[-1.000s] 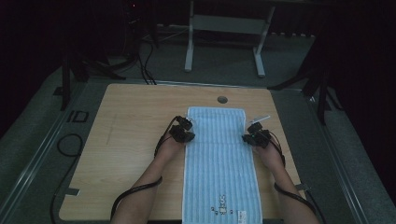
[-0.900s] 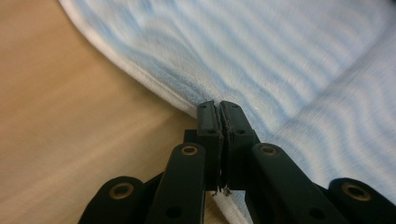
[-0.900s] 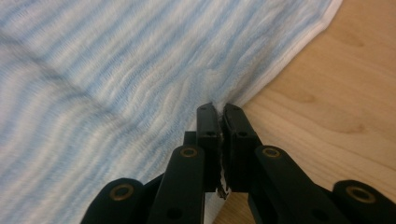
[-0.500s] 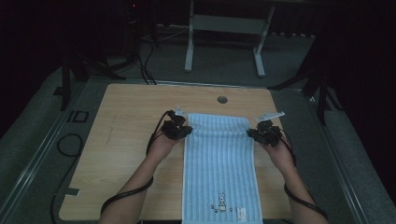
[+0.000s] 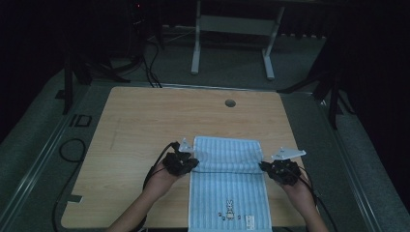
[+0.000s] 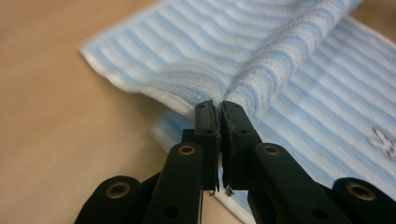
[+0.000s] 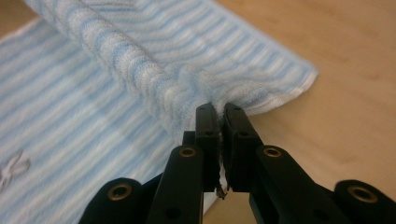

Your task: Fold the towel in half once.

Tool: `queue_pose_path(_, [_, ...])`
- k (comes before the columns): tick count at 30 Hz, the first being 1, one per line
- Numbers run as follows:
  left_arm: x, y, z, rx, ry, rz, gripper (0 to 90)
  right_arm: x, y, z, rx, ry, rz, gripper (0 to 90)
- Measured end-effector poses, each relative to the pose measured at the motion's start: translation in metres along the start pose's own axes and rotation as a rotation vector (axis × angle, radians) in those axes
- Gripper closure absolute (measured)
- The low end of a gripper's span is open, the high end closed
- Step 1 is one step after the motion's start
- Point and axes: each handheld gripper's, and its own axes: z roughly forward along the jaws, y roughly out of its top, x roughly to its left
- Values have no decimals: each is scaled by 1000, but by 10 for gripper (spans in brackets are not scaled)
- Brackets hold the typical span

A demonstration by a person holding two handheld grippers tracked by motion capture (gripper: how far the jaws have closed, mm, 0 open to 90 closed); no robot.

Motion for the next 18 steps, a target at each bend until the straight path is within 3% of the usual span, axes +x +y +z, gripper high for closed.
queue_pose_path(3, [-6, -14, 5, 31, -23, -9, 841, 6, -13, 0, 11, 17, 23, 828])
queue_pose_path(6, [-10, -22, 2, 49, -22, 9, 759, 10, -22, -3, 22, 32, 51, 698])
queue_pose_path(8, [-11, -23, -1, 41, -13, 15, 637, 9, -24, -9, 2, 28, 70, 644])
queue_pose_path(9, [-8, -22, -12, 3, 6, 4, 598, 6, -23, -22, -34, 16, 98, 603])
queue_pose_path(11, [-6, -20, -17, -23, 13, -14, 597, 3, -20, -29, -61, 21, 111, 592])
queue_pose_path(14, [-8, -16, -17, -68, -28, 4, 597, 6, -14, -31, -71, 10, 91, 619])
queue_pose_path(16, [-14, -12, -11, -49, -33, 40, 597, 11, -11, -25, -62, 14, 64, 618])
queue_pose_path(18, [-18, -9, -1, -25, -56, 50, 598, 15, -10, -14, -43, 24, 54, 619])
